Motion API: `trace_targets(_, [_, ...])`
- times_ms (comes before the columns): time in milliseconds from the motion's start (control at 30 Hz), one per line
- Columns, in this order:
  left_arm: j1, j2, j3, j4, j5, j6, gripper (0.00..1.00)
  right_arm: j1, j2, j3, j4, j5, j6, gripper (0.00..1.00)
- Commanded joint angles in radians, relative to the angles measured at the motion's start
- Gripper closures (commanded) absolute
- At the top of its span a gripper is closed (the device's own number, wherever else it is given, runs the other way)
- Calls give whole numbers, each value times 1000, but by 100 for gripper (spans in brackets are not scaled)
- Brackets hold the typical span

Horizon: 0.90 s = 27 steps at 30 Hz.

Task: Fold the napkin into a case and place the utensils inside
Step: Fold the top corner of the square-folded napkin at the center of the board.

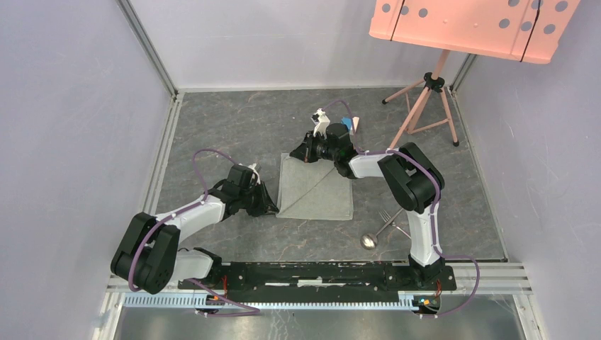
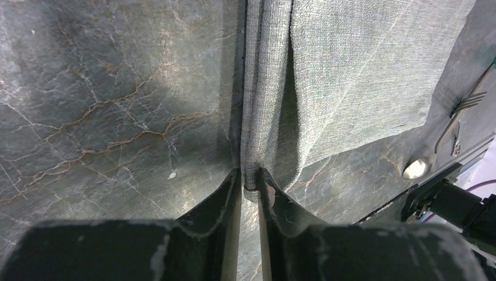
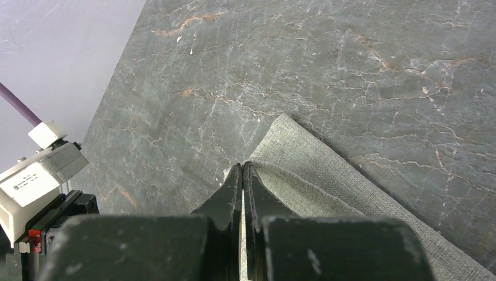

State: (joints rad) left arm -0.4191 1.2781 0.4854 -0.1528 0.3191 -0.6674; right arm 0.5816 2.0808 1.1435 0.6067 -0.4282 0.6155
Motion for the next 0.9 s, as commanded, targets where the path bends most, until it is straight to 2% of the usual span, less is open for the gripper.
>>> trace_targets(0, [-9,-4,3,-16,-9,19,77,1,20,37,49,13,6,100])
trace_targets(667, [-15,8,-21,-21,-32,47,81,2,86,92,37,19,27,99])
trace_targets(867, [-14,4,-14,-22,-34,47,81,3,105,104,36,13,33,96])
